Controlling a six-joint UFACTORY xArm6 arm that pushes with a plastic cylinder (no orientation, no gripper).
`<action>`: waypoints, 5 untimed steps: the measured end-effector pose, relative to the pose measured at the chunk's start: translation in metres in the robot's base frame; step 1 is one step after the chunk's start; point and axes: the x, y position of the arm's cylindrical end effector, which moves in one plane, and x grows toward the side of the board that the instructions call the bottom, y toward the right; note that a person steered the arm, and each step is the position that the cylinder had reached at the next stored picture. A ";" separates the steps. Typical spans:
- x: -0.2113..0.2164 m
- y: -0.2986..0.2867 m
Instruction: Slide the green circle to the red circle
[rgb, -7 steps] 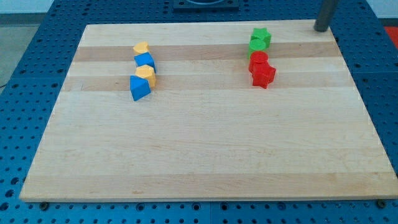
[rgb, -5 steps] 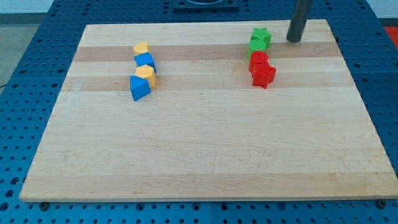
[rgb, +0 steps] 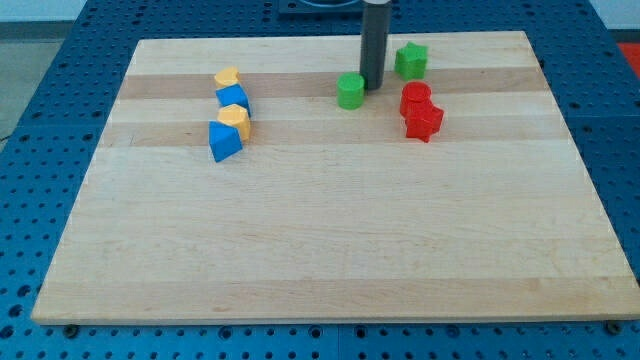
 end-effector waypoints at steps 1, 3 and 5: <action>0.014 -0.007; 0.006 -0.054; 0.036 -0.088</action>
